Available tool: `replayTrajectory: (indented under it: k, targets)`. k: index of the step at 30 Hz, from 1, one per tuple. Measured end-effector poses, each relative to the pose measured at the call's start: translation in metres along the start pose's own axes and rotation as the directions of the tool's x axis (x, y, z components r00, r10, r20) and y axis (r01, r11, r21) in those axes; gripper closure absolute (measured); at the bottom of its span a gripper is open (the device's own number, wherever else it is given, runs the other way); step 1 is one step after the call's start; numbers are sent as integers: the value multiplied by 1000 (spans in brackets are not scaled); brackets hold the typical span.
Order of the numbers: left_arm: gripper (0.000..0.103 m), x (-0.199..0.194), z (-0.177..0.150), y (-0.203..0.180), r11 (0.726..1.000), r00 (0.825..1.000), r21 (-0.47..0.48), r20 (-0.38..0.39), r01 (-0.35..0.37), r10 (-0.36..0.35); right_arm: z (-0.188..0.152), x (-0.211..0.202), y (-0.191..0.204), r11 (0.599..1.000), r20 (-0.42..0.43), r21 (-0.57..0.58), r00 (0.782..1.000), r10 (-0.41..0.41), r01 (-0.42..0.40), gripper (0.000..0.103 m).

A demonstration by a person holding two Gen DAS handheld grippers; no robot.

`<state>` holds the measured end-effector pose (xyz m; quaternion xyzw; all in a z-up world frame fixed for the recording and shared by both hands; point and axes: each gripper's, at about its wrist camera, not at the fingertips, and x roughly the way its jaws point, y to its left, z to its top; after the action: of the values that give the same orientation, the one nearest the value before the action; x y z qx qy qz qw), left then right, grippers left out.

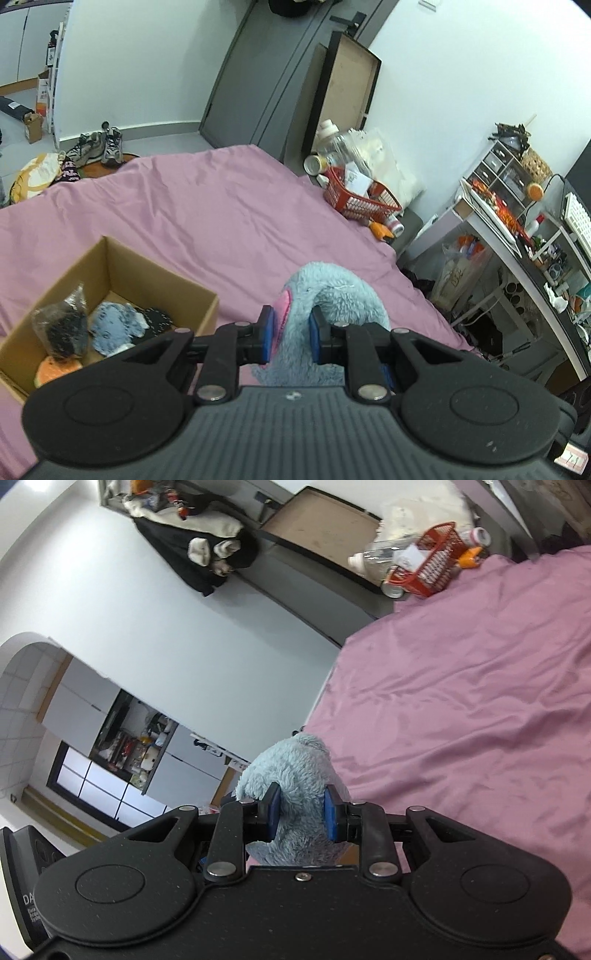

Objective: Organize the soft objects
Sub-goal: 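Carry the light-blue plush over the box and release it with both grippers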

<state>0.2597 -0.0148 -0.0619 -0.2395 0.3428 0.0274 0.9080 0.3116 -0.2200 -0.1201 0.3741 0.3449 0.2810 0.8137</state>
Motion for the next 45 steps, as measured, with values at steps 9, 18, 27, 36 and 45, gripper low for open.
replayTrajectory:
  k: [9, 18, 27, 36, 45]
  targets:
    - [85, -16, 11, 31, 1000, 999, -25, 31, -16, 17, -18, 19, 21, 997, -4, -62, 999, 46, -46, 79]
    - [86, -19, 11, 68, 997, 999, -76, 49, -15, 18, -37, 39, 33, 990, -37, -125, 997, 67, -71, 75]
    - [88, -7, 8, 109, 989, 1000, -150, 20, -6, 9, -53, 63, 43, 981, -69, -194, 998, 2, -15, 75]
    - [88, 17, 8, 139, 979, 1000, -204, -23, 15, -20, -62, 77, 52, 963, -74, -263, 994, -79, 57, 70]
    - [88, 51, -4, 153, 975, 997, -220, -65, 20, -35, -58, 79, 47, 971, -73, -217, 990, -122, 103, 69]
